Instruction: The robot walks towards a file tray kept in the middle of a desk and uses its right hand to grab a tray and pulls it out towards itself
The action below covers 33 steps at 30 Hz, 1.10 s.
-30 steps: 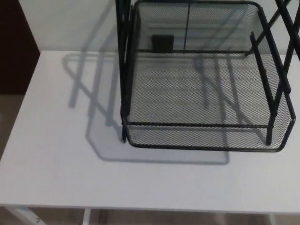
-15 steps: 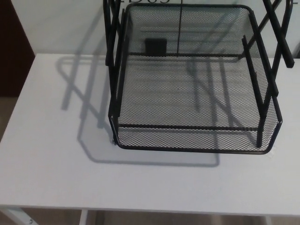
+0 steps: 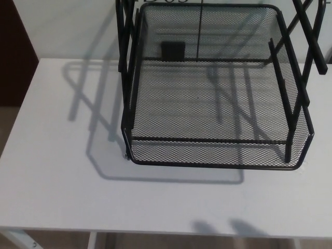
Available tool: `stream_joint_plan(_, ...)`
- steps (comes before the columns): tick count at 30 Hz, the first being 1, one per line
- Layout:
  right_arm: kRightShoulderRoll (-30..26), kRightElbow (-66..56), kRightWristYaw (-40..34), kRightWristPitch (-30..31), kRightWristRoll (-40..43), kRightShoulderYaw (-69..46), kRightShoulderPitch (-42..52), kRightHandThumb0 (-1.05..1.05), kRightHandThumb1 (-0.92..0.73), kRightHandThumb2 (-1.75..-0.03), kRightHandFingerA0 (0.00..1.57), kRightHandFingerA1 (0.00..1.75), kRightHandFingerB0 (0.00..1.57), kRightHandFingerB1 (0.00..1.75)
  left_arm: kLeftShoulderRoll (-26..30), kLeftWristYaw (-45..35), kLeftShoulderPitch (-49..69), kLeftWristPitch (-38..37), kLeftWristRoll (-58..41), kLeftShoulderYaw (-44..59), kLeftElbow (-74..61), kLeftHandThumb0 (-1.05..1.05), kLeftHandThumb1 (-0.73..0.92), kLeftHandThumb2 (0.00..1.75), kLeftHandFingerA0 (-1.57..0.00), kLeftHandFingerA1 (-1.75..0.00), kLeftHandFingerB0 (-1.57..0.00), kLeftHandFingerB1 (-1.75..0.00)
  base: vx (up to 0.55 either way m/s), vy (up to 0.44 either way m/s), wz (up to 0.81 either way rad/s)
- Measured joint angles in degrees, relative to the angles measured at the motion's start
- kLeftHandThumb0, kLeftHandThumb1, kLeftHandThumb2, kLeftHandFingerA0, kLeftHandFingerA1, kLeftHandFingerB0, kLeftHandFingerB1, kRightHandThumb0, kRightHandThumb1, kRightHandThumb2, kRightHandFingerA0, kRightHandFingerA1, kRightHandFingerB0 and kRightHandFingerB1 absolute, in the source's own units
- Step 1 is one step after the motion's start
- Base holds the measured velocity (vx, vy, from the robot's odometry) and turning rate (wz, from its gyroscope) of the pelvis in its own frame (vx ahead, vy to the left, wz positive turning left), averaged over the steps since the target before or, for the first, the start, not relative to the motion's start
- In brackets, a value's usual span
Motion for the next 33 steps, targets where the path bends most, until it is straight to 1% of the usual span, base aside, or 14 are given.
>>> stream_joint_plan(2,0.1,-3.2,-0.4,0.2,-1.6,-0.2,-4.9,-0.74,-0.46,-0.83,0.04,0.43,0.08,0.44,0.0,0.0,-0.1,0.0,0.0,0.0,-0.1,-0.36,0.58,0.58,-0.63,-0.44,-0.46,-0.52,0.00,0.000,0.00)
stream_joint_plan(3,0.2,-3.6,-0.4,0.2,-2.1,-0.1,-5.9,-0.72,-0.59,-0.59,0.02,0.39,0.11,0.33,0.0,0.0,-0.1,0.0,0.0,0.0,-0.1,-0.37,0.59,0.58,-0.63,-0.44,-0.47,-0.52,0.00,0.000,0.00)
stream_joint_plan(4,0.5,-4.3,-0.4,0.3,-3.0,0.3,-7.8,-0.72,-0.59,-0.59,0.02,0.39,0.11,0.33,0.0,0.0,-0.1,0.0,0.0,-0.1,-0.1,-0.37,0.59,0.58,-0.63,-0.44,-0.47,-0.52,0.00,0.000,0.00)
stream_joint_plan(5,0.9,-5.0,-0.3,0.6,-4.2,1.3,-10.0,-0.74,-0.60,-0.59,0.00,0.40,0.07,0.33,0.0,0.0,-0.1,0.0,0.0,-0.1,-0.1,-0.36,0.59,0.57,-0.63,-0.45,-0.47,-0.52,0.00,0.000,0.00)
stream_joint_plan(6,1.1,-5.3,-0.2,0.8,-4.9,1.8,-11.3,-0.85,-0.52,-0.84,0.01,0.26,0.01,0.37,0.0,0.0,-0.1,0.0,0.0,-0.1,-0.1,-0.37,0.59,0.58,-0.61,-0.43,-0.46,-0.50,0.00,0.000,0.00)
stream_joint_plan(10,1.6,-5.8,0.6,2.2,-8.1,5.4,-16.2,-0.69,-0.42,-0.82,0.01,0.31,0.04,0.38,0.0,0.0,0.0,0.0,0.0,-0.1,-0.1,-0.36,0.59,0.58,-0.64,-0.44,-0.47,-0.51,0.00,0.000,0.00)
stream_joint_plan(15,3.0,-5.5,1.6,3.6,-12.0,10.3,-21.4,-0.77,-0.46,-0.84,0.00,0.20,0.00,0.40,0.0,0.0,-0.1,0.0,0.0,-0.1,-0.2,-0.37,0.59,0.58,-0.64,-0.45,-0.49,-0.53,0.00,0.000,0.00)
stream_joint_plan(16,3.4,-5.3,1.8,3.9,-13.0,11.4,-22.6,-0.69,-0.41,-0.84,0.00,0.25,0.07,0.43,0.0,0.0,-0.1,0.0,0.0,-0.1,-0.2,-0.37,0.59,0.58,-0.64,-0.45,-0.49,-0.52,0.00,0.000,0.00)
stream_joint_plan(17,3.6,-5.1,1.9,4.1,-13.8,12.3,-23.5,-0.76,-0.38,-0.71,0.00,0.27,0.06,0.41,0.0,0.0,-0.1,0.0,0.0,-0.1,-0.2,-0.37,0.59,0.58,-0.65,-0.45,-0.48,-0.52,0.00,0.000,0.00)
stream_joint_plan(19,4.2,-4.7,2.1,4.5,-15.4,14.1,-25.3,-0.64,-0.37,-0.82,0.00,0.28,0.08,0.44,0.0,0.0,-0.1,0.0,0.0,-0.1,-0.2,-0.37,0.59,0.58,-0.64,-0.46,-0.48,-0.53,0.00,0.000,0.00)
stream_joint_plan(21,4.8,-4.0,2.2,4.9,-17.0,15.7,-27.1,-0.73,-0.44,-0.54,0.00,0.35,0.12,0.38,0.0,0.0,-0.1,0.0,0.0,-0.1,-0.2,-0.36,0.59,0.58,-0.64,-0.45,-0.47,-0.52,0.00,0.000,0.00)
stream_joint_plan(22,5.0,-3.8,2.2,5.1,-17.5,16.3,-27.7,-0.73,-0.33,-0.67,0.01,0.30,0.10,0.41,0.0,0.0,-0.1,0.0,0.0,-0.1,-0.2,-0.35,0.59,0.58,-0.64,-0.45,-0.47,-0.52,0.00,0.000,0.00)
stream_joint_plan(24,5.7,-2.7,2.3,5.7,-19.4,18.2,-29.6,-0.68,-0.41,-0.54,0.00,0.39,0.15,0.36,0.0,0.0,-0.1,0.0,0.0,-0.1,-0.3,-0.35,0.59,0.58,-0.63,-0.44,-0.48,-0.52,0.00,0.000,0.00)
stream_joint_plan(33,6.8,2.5,2.3,8.3,-26.6,24.2,-36.5,-0.68,-0.42,-0.53,0.01,0.37,0.17,0.35,0.0,0.0,-0.1,0.0,0.0,-0.1,-0.4,-0.36,0.59,0.58,-0.64,-0.45,-0.49,-0.50,0.00,0.000,0.00)
